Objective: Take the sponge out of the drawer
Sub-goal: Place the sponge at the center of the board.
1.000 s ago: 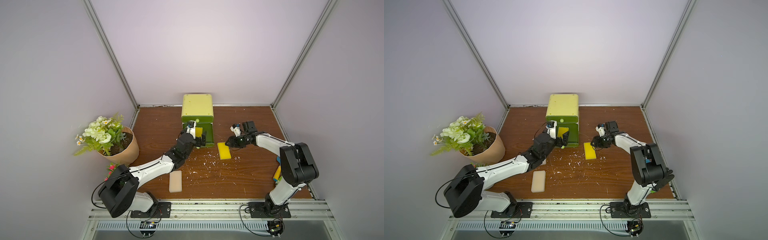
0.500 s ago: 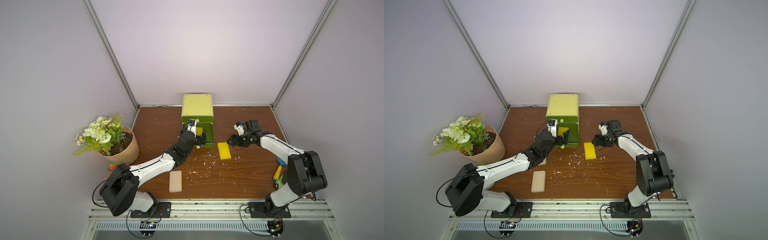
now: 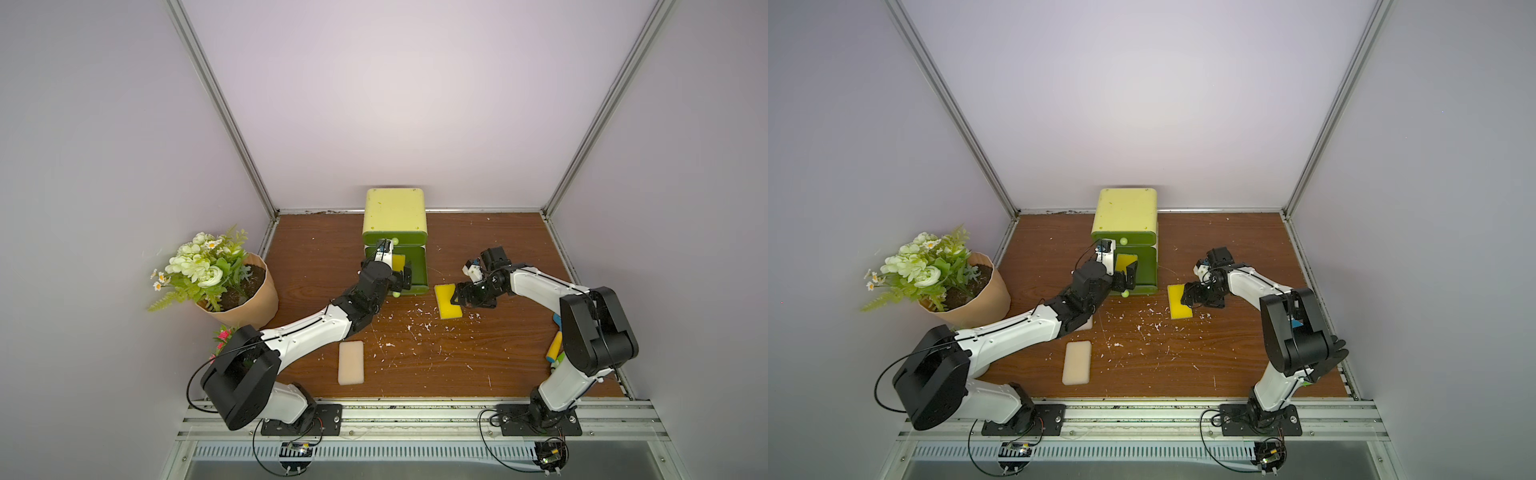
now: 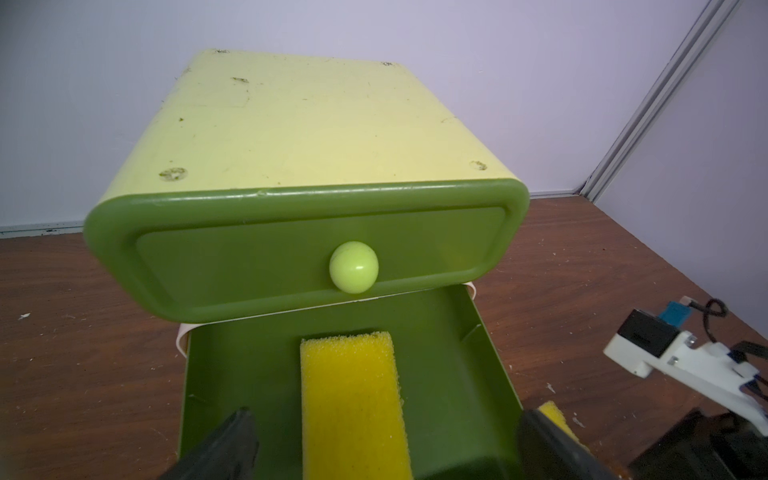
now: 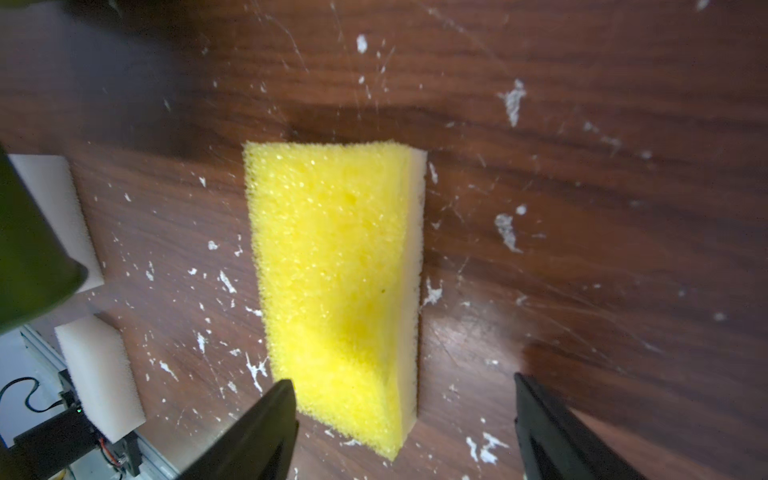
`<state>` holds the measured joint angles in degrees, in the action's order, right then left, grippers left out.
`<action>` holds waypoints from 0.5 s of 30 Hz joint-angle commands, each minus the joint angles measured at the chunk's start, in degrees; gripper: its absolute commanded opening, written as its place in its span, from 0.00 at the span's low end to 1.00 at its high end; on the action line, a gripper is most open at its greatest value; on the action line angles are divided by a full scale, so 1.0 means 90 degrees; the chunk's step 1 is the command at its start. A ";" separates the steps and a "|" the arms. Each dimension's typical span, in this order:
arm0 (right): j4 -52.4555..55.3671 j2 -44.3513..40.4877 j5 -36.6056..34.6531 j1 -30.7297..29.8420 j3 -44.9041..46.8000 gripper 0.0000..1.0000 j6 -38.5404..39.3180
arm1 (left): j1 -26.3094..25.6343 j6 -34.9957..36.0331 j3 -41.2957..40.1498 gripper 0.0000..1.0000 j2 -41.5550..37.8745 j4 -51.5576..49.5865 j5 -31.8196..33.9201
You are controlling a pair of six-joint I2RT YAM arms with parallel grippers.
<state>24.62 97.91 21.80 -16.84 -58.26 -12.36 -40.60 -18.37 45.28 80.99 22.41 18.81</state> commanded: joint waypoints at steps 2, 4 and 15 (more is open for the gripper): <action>0.0277 0.0063 0.0337 -0.0147 -0.0197 0.87 0.0162 | 0.0058 0.0090 0.0155 1.00 0.0015 -0.0039 0.0171; 0.0310 0.0133 0.0421 -0.0216 -0.0223 0.87 0.0199 | 0.0059 0.0098 0.0136 1.00 0.0005 -0.0013 0.0205; 0.0316 0.0191 0.0736 -0.0499 -0.0252 0.87 0.0309 | 0.0059 0.0091 0.0175 1.00 0.0024 -0.0153 0.0261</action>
<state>25.98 99.13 26.06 -20.80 -59.07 -11.29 -40.60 -18.15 45.28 81.06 22.31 19.88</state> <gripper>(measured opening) 0.870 0.998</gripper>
